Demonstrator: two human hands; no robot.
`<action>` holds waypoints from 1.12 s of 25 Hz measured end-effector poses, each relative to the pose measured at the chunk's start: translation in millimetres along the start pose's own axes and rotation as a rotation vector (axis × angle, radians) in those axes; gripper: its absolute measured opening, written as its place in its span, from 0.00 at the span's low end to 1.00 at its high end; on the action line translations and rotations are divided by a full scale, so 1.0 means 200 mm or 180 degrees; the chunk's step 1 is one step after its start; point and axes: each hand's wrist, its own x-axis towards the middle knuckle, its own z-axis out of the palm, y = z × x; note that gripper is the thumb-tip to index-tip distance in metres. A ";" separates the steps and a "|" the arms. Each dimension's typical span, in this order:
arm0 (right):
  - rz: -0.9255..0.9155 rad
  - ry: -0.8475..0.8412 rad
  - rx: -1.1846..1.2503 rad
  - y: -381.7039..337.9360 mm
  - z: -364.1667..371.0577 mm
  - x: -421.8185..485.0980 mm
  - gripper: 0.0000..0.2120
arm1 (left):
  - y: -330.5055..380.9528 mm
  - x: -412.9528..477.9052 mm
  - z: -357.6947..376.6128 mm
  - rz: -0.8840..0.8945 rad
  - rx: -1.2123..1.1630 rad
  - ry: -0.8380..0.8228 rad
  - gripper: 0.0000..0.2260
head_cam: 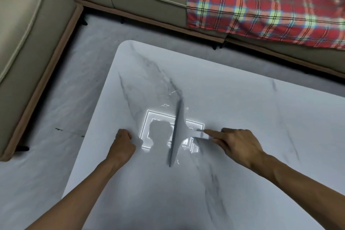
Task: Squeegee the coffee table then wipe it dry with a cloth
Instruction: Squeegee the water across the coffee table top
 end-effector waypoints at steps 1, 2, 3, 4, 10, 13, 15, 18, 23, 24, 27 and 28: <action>-0.0159 0.0045 0.0038 -0.05 -0.01 0.09 0.23 | 0.00 0.02 0.01 -0.0028 0.0041 -0.0036 0.10; -0.0309 -0.0020 0.0091 -0.12 -0.02 0.20 0.21 | -0.01 0.03 0.02 -0.0048 0.0093 -0.0067 0.12; -0.0422 -0.0158 0.0114 -0.20 -0.01 0.31 0.19 | -0.01 0.05 0.03 -0.0062 0.0068 -0.0061 0.14; -0.0514 -0.0309 0.0084 -0.28 0.02 0.42 0.18 | 0.00 0.06 0.03 -0.0068 0.0003 -0.0107 0.18; -0.0441 -0.0564 -0.0035 -0.28 0.07 0.58 0.18 | 0.00 0.10 0.01 -0.0428 -0.0421 -0.0426 0.30; 0.0106 -0.0499 0.0005 -0.05 0.06 0.38 0.19 | 0.01 0.11 0.00 -0.0418 -0.0211 -0.0431 0.19; 0.0493 -0.0501 -0.0117 0.05 0.01 0.22 0.21 | 0.04 0.08 -0.01 -0.0318 -0.0134 -0.0232 0.01; 0.0718 -0.0406 -0.0308 0.11 -0.11 0.08 0.30 | 0.12 0.06 0.00 -0.0036 0.0205 0.0154 0.13; 0.1084 -0.0039 0.0358 0.07 -0.20 0.60 0.19 | 0.31 0.16 0.09 0.0573 0.0211 0.0013 0.17; 0.1147 -0.0009 0.0480 0.05 -0.19 0.74 0.19 | 0.34 0.18 0.11 0.0529 0.0328 -0.0127 0.20; 0.1313 -0.0094 0.0693 0.04 -0.14 1.00 0.21 | 0.35 0.22 0.18 0.0396 0.0637 -0.0390 0.30; 0.1323 -0.0153 0.0670 0.05 -0.12 1.00 0.21 | 0.36 0.23 0.19 0.0402 0.0679 -0.0407 0.31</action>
